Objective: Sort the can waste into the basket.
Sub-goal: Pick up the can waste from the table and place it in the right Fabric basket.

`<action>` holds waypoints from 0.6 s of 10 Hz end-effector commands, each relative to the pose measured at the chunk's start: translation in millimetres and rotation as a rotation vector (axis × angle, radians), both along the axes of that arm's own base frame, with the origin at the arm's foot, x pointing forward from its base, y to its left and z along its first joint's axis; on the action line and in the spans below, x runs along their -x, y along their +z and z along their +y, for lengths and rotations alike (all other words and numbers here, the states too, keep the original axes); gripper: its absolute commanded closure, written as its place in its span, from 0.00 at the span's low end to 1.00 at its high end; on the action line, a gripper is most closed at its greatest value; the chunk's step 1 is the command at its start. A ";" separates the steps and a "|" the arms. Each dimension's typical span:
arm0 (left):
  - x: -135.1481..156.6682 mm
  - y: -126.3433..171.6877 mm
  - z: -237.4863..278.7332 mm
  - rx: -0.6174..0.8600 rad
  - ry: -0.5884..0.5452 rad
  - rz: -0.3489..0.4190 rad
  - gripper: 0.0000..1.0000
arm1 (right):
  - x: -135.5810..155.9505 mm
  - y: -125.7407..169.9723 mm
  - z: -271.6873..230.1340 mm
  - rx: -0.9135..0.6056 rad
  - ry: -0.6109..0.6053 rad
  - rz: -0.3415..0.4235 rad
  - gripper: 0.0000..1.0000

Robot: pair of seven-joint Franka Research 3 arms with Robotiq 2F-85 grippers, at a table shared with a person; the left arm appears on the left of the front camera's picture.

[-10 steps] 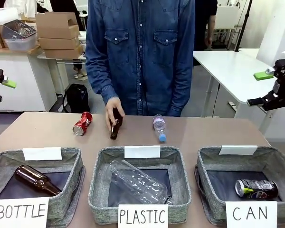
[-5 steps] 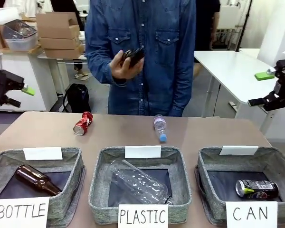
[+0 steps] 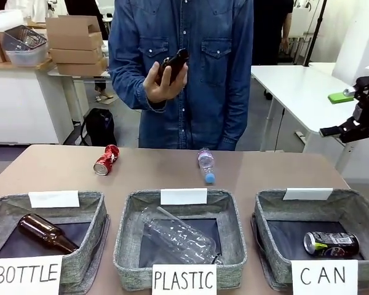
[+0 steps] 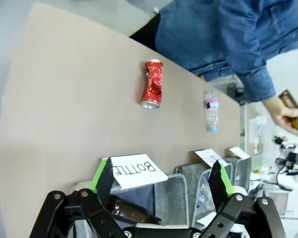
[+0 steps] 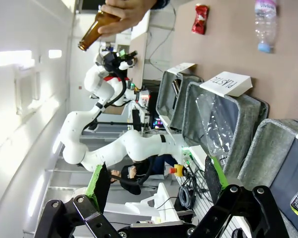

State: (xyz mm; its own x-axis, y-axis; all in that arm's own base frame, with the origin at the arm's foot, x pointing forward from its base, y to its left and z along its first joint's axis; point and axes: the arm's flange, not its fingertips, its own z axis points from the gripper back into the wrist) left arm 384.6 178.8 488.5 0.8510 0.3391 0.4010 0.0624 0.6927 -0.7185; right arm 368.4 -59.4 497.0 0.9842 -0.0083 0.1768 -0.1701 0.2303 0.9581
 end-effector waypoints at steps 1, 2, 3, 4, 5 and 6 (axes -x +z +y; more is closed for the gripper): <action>10.7 -9.4 -5.2 0.067 -0.001 -0.064 0.00 | 0.0 1.4 -3.0 0.003 0.014 -0.017 0.00; 5.8 -9.0 -9.3 0.050 -0.014 -0.044 0.00 | 0.0 1.4 -3.0 0.003 0.014 -0.017 0.00; 0.6 -7.4 -12.5 0.055 -0.033 -0.050 0.00 | 0.0 1.4 -3.0 0.003 0.014 -0.017 0.00; -8.1 -7.7 -16.3 0.051 -0.058 -0.027 0.00 | 0.0 1.4 -3.0 0.003 0.014 -0.017 0.00; -12.8 -7.2 -12.7 0.033 -0.060 0.011 0.00 | 0.0 1.4 -3.0 0.003 0.014 -0.017 0.00; -2.7 -0.5 7.9 0.028 -0.059 0.048 0.00 | 0.0 1.4 -3.0 0.003 0.014 -0.017 0.00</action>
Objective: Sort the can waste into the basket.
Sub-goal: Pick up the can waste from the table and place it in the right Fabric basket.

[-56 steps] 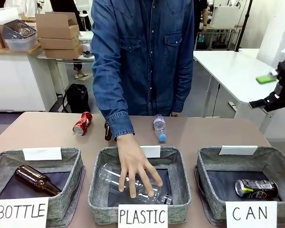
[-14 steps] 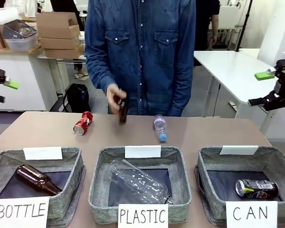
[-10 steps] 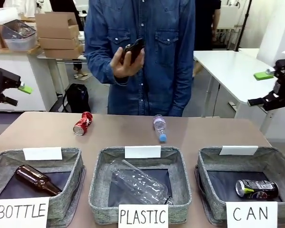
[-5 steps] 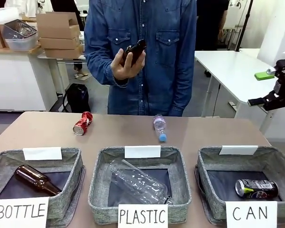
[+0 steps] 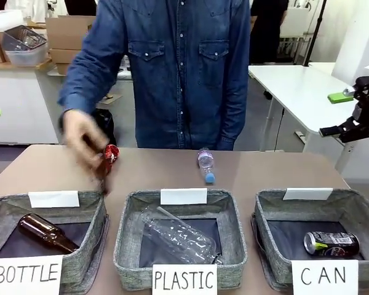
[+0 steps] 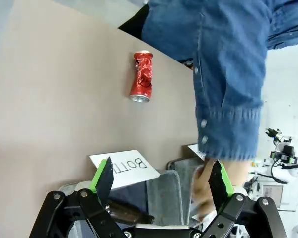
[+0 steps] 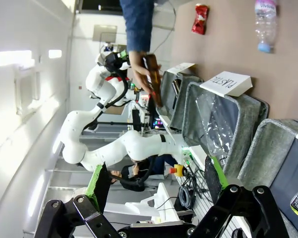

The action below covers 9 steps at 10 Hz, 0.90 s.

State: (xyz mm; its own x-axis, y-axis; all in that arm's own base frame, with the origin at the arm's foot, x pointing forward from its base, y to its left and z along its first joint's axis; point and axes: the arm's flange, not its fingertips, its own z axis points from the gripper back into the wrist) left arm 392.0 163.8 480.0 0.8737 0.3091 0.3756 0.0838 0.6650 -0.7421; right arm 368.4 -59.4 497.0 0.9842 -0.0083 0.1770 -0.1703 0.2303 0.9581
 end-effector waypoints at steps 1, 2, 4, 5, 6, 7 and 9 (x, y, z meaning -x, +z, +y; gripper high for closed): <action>26.0 18.7 52.2 -0.057 -0.025 0.079 0.00 | 0.1 1.4 -3.0 0.003 0.014 -0.017 0.00; 48.0 25.9 73.9 -0.051 -0.083 0.103 0.00 | 0.1 1.4 -3.0 0.003 0.014 -0.017 0.00; 94.8 28.4 106.0 0.028 -0.024 0.086 0.00 | 0.1 1.4 -3.0 0.003 0.014 -0.017 0.00; 108.2 25.2 111.2 0.042 -0.009 0.088 0.00 | 0.1 1.4 -3.0 0.003 0.014 -0.017 0.00; 116.4 21.9 114.4 0.061 -0.001 0.074 0.00 | 0.1 1.4 -3.0 0.003 0.014 -0.017 0.00; 119.8 19.2 114.7 0.062 -0.009 0.061 0.00 | 0.1 1.4 -3.0 0.003 0.014 -0.017 0.00; 114.6 17.2 115.6 0.068 -0.016 0.062 0.00 | 0.1 1.4 -3.0 0.003 0.014 -0.017 0.00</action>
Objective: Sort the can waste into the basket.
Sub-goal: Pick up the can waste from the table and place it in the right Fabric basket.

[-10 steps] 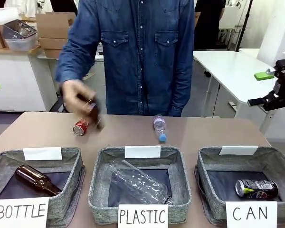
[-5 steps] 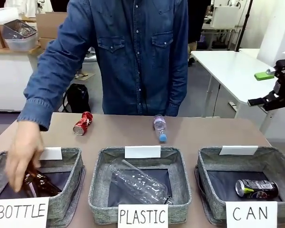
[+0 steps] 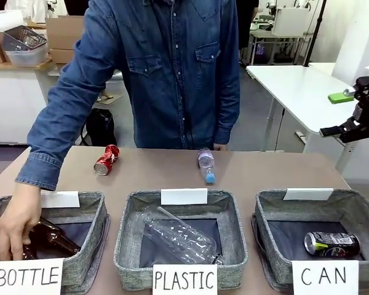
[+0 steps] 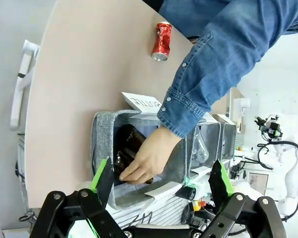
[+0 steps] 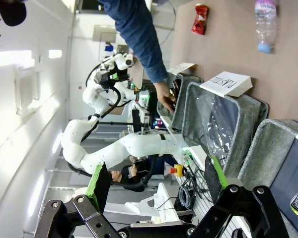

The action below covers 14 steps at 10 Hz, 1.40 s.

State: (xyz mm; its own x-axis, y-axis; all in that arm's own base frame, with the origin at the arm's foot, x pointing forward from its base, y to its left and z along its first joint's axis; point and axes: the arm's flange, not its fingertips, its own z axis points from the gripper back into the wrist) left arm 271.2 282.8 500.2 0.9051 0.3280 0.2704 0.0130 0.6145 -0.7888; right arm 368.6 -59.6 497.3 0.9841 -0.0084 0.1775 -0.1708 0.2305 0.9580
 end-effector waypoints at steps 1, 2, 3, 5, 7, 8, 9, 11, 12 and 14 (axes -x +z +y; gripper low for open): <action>-9.4 -2.0 -5.1 -0.005 -0.017 -0.024 0.00 | 0.2 1.1 -2.8 0.003 0.014 -0.017 0.00; -10.5 -1.8 -5.5 -0.008 -0.024 -0.023 0.00 | 0.2 1.1 -2.8 0.003 0.014 -0.017 0.00; -10.4 -2.4 -4.1 -0.012 -0.027 -0.018 0.00 | 0.2 1.1 -2.8 0.003 0.014 -0.017 0.00; -13.3 -4.8 -4.4 -0.011 -0.040 -0.014 0.00 | 0.2 1.1 -2.8 0.003 0.014 -0.017 0.00; -47.7 -1.4 -31.0 -0.063 -0.065 0.032 0.00 | 0.2 1.1 -2.8 0.003 0.014 -0.017 0.00; -82.1 1.8 -55.3 -0.129 -0.090 0.076 0.00 | 0.2 1.1 -2.8 0.003 0.014 -0.017 0.00; -127.3 4.3 -84.7 -0.214 -0.218 0.110 0.00 | 0.2 1.1 -2.8 0.003 0.014 -0.017 0.00; -203.3 2.6 -130.3 -0.333 -0.365 0.175 0.00 | 0.2 1.1 -2.8 0.003 0.014 -0.017 0.00; -234.6 -2.7 -156.3 -0.426 -0.456 0.224 0.00 | 0.2 1.1 -2.8 0.003 0.014 -0.017 0.00; -293.0 -19.9 -208.3 -0.549 -0.466 0.281 0.00 | 0.2 1.1 -2.8 0.003 0.014 -0.017 0.00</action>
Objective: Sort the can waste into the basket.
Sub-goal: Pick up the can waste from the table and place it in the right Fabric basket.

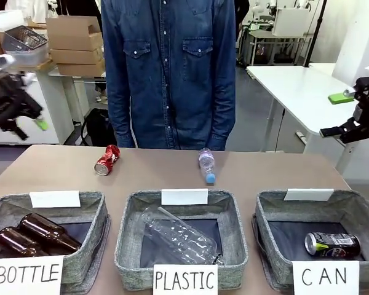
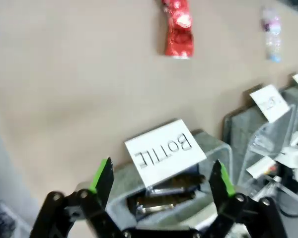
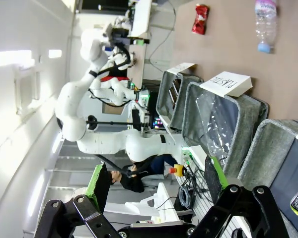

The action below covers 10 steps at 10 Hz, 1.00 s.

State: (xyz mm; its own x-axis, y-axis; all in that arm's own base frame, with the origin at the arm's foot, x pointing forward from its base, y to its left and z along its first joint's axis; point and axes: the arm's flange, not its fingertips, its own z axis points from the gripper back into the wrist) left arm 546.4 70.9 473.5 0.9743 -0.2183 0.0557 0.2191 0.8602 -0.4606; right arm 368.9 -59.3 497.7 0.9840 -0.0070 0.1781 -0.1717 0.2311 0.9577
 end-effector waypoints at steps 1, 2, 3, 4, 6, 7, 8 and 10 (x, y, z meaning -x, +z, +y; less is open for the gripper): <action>-43.4 -5.7 -22.5 -0.163 0.019 0.011 0.00 | 0.5 0.7 -3.1 0.002 0.013 -0.016 0.00; -66.3 -18.3 -49.4 -0.191 0.050 -0.021 0.00 | 0.5 0.7 -3.1 0.002 0.013 -0.016 0.00; -88.1 -32.4 -78.0 -0.216 0.116 -0.109 0.00 | 0.5 0.7 -3.1 0.002 0.013 -0.016 0.00; -102.8 -47.0 -97.7 -0.230 0.156 -0.157 0.00 | 0.5 0.7 -3.1 0.002 0.013 -0.016 0.00; -120.7 -79.8 -132.6 -0.243 0.152 -0.131 0.00 | 0.5 0.7 -3.1 0.002 0.013 -0.016 0.00; -126.8 -90.9 -143.7 -0.283 0.155 -0.144 0.00 | 0.5 0.7 -3.1 0.002 0.013 -0.016 0.00; -132.4 -104.9 -157.0 -0.295 0.131 -0.113 0.00 | 0.5 0.7 -3.1 0.002 0.013 -0.016 0.00; -130.4 -129.6 -181.5 -0.289 0.066 -0.062 0.00 | 0.5 0.7 -3.1 0.002 0.013 -0.016 0.00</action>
